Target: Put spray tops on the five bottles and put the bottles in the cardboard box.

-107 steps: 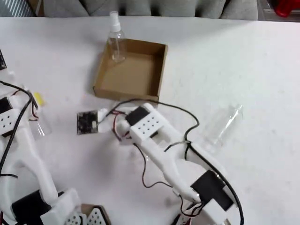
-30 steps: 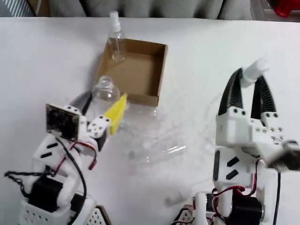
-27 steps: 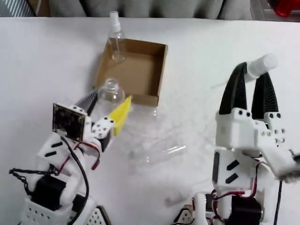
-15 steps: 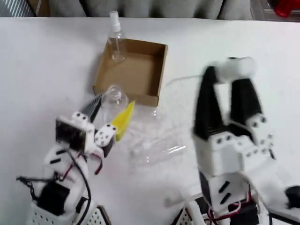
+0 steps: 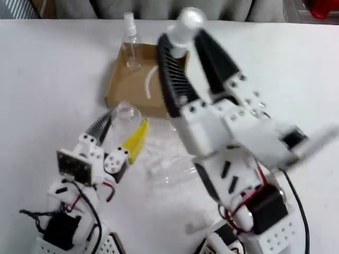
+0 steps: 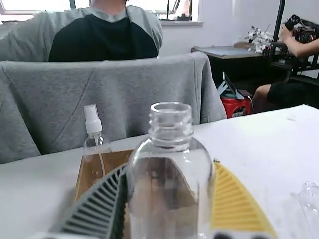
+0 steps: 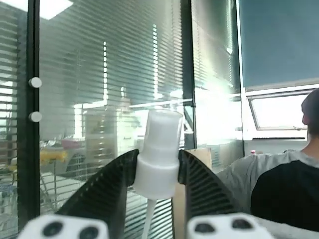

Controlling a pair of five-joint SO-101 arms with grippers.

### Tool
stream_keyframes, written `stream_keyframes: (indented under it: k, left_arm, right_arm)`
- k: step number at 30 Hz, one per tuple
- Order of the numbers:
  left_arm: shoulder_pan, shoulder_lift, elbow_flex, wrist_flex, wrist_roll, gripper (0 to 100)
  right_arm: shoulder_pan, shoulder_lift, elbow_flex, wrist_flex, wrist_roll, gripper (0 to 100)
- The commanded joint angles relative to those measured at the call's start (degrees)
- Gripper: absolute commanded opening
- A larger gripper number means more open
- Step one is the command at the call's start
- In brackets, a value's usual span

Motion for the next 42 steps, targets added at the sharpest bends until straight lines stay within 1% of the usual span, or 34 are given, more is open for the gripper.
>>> stream_keyframes:
  k: [1,4,6,12,19,23,31,38,42]
  left_arm:
    - [0.13,-0.48,2.81,-5.80,-1.14,2]
    - [-1.01,-0.48,5.54,-9.93,-4.57,2]
    - [-1.01,-0.48,6.42,-11.08,-5.63,2]
    - [-1.01,-0.48,6.77,-11.25,-5.63,2]
    - [-1.01,-0.48,6.86,-11.25,-5.80,2]
    - [-1.01,-0.48,6.86,-11.25,-5.80,2]
    - [-1.01,-0.48,6.86,-11.25,-5.80,2]
    - [-1.01,-0.48,6.86,-11.34,-5.89,2]
    - [-1.01,-0.48,6.86,-11.43,-5.89,2]
  right_arm:
    - [-2.59,0.31,-3.78,2.33,0.70,1.5]
    - [-3.38,-0.04,-3.34,2.68,0.70,1.5]
    - [-3.30,0.31,-3.16,2.77,0.70,1.5]
    - [-3.38,-2.33,3.16,2.24,0.70,1.5]
    - [-3.21,-4.88,10.64,-4.79,0.70,1.5]
    - [-3.21,-2.77,10.99,-8.84,0.79,1.5]
    - [-2.24,2.86,10.90,-12.18,0.79,1.5]
    - [0.84,3.82,11.43,-11.65,0.62,1.5]
    - [0.48,3.47,14.24,-11.65,0.62,1.5]
